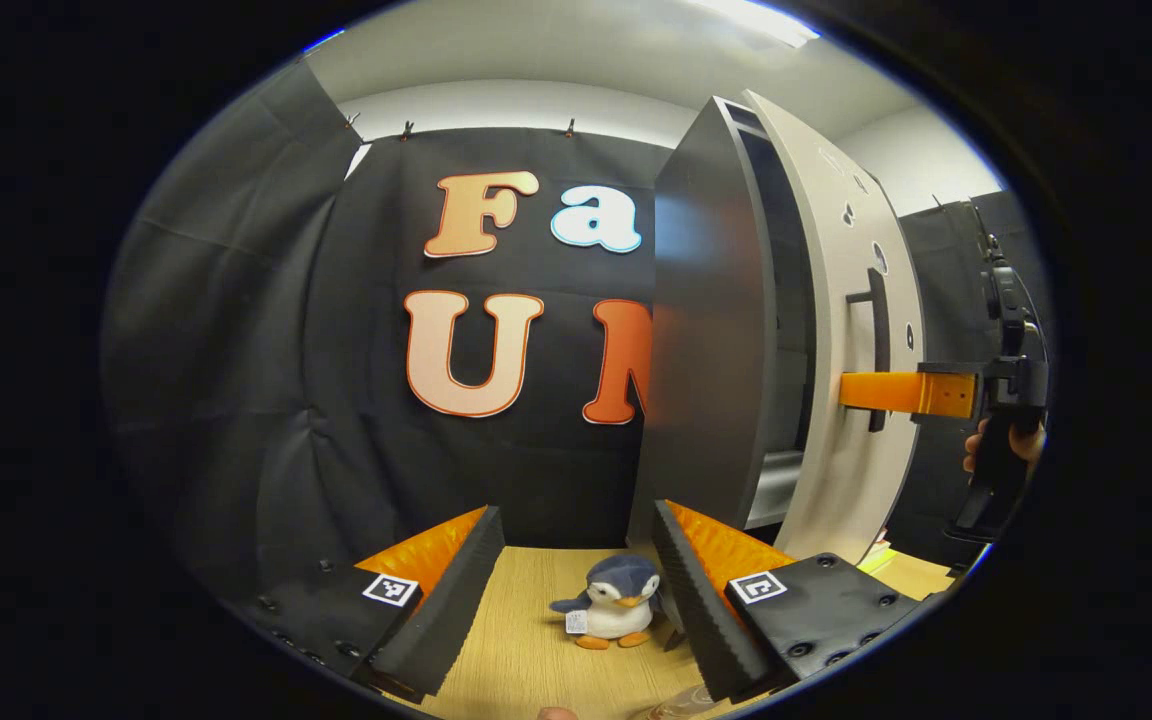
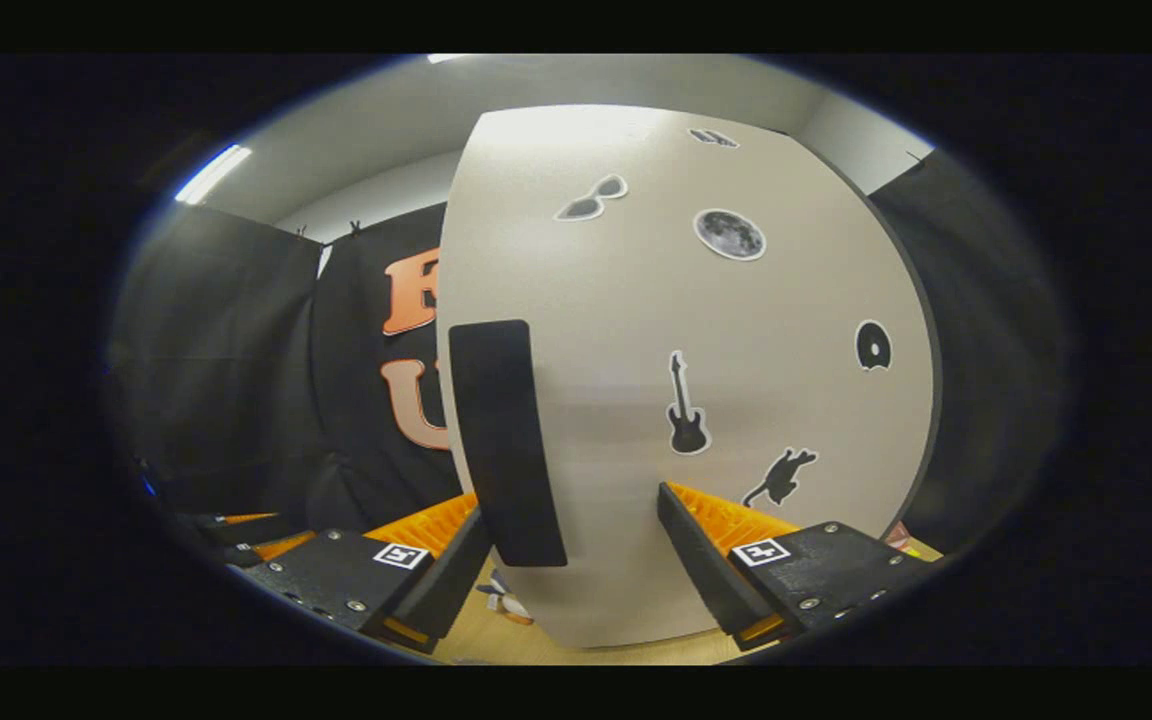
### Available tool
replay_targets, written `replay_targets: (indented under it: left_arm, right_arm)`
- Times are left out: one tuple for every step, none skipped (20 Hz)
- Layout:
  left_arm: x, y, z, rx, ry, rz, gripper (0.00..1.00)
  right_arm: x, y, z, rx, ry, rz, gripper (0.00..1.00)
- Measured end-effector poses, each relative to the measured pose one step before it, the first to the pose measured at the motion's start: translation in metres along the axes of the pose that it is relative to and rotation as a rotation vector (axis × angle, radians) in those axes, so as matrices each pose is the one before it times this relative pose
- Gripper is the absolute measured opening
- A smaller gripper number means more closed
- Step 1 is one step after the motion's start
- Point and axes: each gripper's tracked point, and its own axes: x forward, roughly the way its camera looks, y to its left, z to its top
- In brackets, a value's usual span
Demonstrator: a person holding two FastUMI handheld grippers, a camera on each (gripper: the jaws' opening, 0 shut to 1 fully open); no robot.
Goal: Open the cabinet door with the right hand, grasp the bottle in the cabinet with the left hand and place it on the coaster, then close the cabinet door with the right hand.
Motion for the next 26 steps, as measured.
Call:
replay_targets:
  left_arm:
    - [0.00028, 0.00044, -0.00117, -0.00005, 0.0009, 0.00049, 0.97]
    - [0.00125, -0.00014, -0.00103, -0.00432, 0.00304, -0.00261, 0.98]
    - [0.00091, -0.00118, -0.00082, -0.00601, 0.00433, -0.00687, 0.98]
    - [0.00125, 0.00078, -0.00126, -0.0052, 0.00509, -0.0052, 0.97]
    - [0.00119, 0.00004, -0.00173, -0.0032, 0.00289, -0.00185, 0.97]
    - [0.00049, 0.0014, -0.00079, -0.00017, 0.00197, -0.00147, 0.96]
    - [-0.00009, 0.00041, 0.0007, 0.0019, 0.00149, -0.00087, 0.96]
    - [-0.00069, 0.00029, 0.00111, 0.00297, 0.00007, -0.00078, 0.96]
    - [-0.00078, -0.00079, -0.00006, 0.00308, -0.00055, -0.00038, 0.96]
    - [-0.00129, 0.0003, 0.0002, 0.00345, -0.00043, 0.00052, 0.96]
    - [-0.00007, 0.00208, -0.00028, 0.00194, -0.00151, 0.00262, 0.96]
    - [-0.00071, 0.00089, 0.00062, 0.00031, -0.00001, 0.00092, 0.98]
    - [-0.00117, 0.00117, -0.00067, -0.00119, 0.00145, 0.00285, 0.98]
    - [-0.00147, 0.00065, 0.00008, -0.00203, 0.00106, -0.00078, 0.99]
    - [-0.00119, 0.00232, -0.00063, -0.00022, 0.00382, 0.00337, 0.99]
    - [-0.00146, 0.00255, -0.00049, 0.00112, 0.00326, 0.00186, 0.99]
    - [0.00031, 0.00179, -0.00283, 0.00004, 0.00503, 0.00184, 0.99]
    - [0.00036, 0.00077, -0.00119, -0.00138, 0.00206, -0.00167, 0.98]
    - [0.00173, -0.00096, -0.00072, 0.00011, 0.00045, -0.00112, 0.96]
    - [0.00029, -0.00024, 0.00075, 0.00347, -0.00119, 0.00194, 0.98]
    - [0.00077, 0.00094, 0.00197, 0.00482, -0.00414, 0.00676, 0.98]
    - [0.00046, 0.00007, 0.00257, 0.00156, -0.00516, 0.00548, 0.95]
    - [-0.00131, -0.00136, 0.00149, -0.0014, -0.00333, 0.00575, 0.97]
    - [-0.00022, -0.00174, 0.00207, -0.0007, -0.00178, 0.0037, 0.99]
    - [-0.00168, -0.00302, 0.00123, 0.00309, -0.00053, 0.00473, 0.96]
    - [-0.00082, -0.00227, 0.00133, 0.00559, -0.00301, 0.00531, 0.95]
  right_arm:
    - [0.0017, -0.0004, 0.00143, -0.00576, -0.0027, -0.00911, 0.95]
    - [0.00323, -0.0003, -0.00001, -0.01139, 0.00225, -0.00871, 0.95]
    - [0.00312, -0.00015, 0.00051, -0.01055, 0.00192, -0.009, 0.95]
    - [0.00301, -0.0007, 0.0003, -0.01095, 0.00374, -0.00981, 0.95]
    - [0.00565, -0.00163, -0.00073, -0.00576, 0.00187, -0.01161, 0.95]
    - [0.00274, -0.0002, -0.00011, -0.0008, 0.00007, -0.01138, 0.95]
    - [-0.00008, -0.00098, 0.0006, 0.00069, -0.00308, -0.0117, 0.95]
    - [0.00108, -0.00071, 0.00052, 0.00088, -0.00349, -0.01089, 0.95]
    - [0.00267, -0.00104, 0.00007, 0.00264, -0.00355, -0.01117, 0.95]
    - [0.00143, -0.00001, -0.00004, 0.00193, -0.00317, -0.01033, 0.95]
    - [0.00274, -0.00116, 0.00036, -0.00004, -0.00374, -0.00918, 0.96]
    - [0.00226, 0.00025, 0.00075, 0.00067, -0.00348, -0.00788, 0.95]
    - [0.00068, -0.00079, 0.00026, 0.00297, -0.00428, -0.00819, 0.96]
    - [0.00115, 0.00009, -0.00009, 0.00004, -0.00437, -0.00758, 0.96]
    - [-0.00031, -0.00125, -0.00023, -0.00167, -0.00068, -0.00881, 0.96]
    - [-0.0003, -0.00007, 0.0011, 0.00034, -0.00798, -0.00371, 0.96]
    - [0.0001, 0.0001, -0.00043, 0.00341, -0.00029, -0.00026, 0.96]
    - [0.0015, 0.00019, 0.00035, 0.00516, -0.00441, -0.00111, 0.96]
    - [-0.00006, 0.00038, -0.00052, 0.00131, 0.00003, 0.00131, 0.96]
    - [-0.00027, 0.0004, -0.00038, 0.00392, 0.00274, 0.00339, 0.95]
    - [-0.00125, 0.00101, -0.00079, 0.00936, 0.00787, 0.00463, 0.96]
    - [-0.00121, 0.00052, 0.00016, 0.00733, 0.00229, 0.00426, 0.96]
    - [-0.00233, -0.00032, 0.00088, 0.00336, -0.00248, 0.00395, 0.96]
    - [-0.00316, 0.00136, -0.00017, 0.00384, 0.00065, 0.01311, 0.96]
    - [-0.00473, 0.00042, 0.00002, 0.00148, 0.00265, 0.01066, 0.96]
    - [-0.00576, 0.00031, -0.00028, -0.00137, 0.00162, 0.01337, 0.96]
